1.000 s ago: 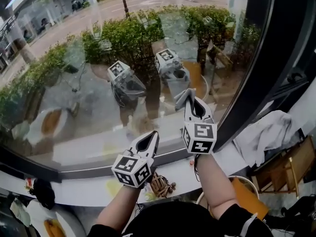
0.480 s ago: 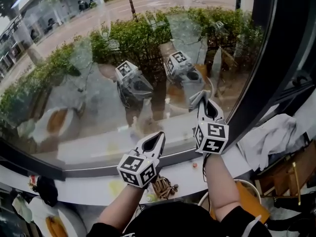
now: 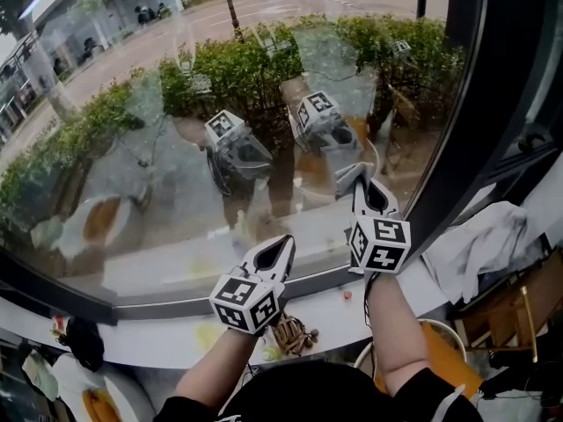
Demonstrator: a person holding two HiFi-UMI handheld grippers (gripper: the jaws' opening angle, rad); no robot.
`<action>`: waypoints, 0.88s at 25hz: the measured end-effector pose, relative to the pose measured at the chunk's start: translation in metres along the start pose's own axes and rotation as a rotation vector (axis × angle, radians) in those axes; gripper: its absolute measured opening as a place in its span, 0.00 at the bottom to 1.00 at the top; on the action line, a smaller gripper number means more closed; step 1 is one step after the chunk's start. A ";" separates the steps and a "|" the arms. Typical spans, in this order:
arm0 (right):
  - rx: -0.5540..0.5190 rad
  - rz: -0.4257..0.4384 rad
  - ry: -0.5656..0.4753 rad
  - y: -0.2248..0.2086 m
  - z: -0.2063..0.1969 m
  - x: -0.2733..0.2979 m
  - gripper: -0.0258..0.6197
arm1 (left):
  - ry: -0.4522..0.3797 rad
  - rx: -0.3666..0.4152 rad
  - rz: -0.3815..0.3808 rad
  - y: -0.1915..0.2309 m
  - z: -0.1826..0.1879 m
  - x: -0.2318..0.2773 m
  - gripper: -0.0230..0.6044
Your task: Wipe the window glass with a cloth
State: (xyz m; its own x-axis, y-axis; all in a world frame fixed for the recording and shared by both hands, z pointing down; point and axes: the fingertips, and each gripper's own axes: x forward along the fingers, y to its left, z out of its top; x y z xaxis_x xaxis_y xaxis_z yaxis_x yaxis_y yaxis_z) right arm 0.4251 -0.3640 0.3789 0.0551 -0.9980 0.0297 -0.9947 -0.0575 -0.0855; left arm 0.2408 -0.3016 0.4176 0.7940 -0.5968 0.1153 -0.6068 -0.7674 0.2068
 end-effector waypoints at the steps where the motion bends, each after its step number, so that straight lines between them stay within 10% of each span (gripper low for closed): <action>1: 0.015 0.001 -0.001 -0.001 -0.001 -0.003 0.10 | -0.001 0.001 -0.005 -0.001 0.000 0.000 0.05; 22: 0.005 -0.066 -0.171 -0.020 0.101 -0.048 0.10 | -0.052 0.036 -0.133 -0.051 0.032 0.018 0.05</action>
State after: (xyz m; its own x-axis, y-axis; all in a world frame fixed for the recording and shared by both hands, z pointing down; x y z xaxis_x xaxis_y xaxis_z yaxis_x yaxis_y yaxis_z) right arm 0.4508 -0.3176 0.2785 0.1344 -0.9817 -0.1347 -0.9880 -0.1224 -0.0939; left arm 0.2854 -0.2807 0.3785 0.8654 -0.4996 0.0384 -0.4977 -0.8481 0.1818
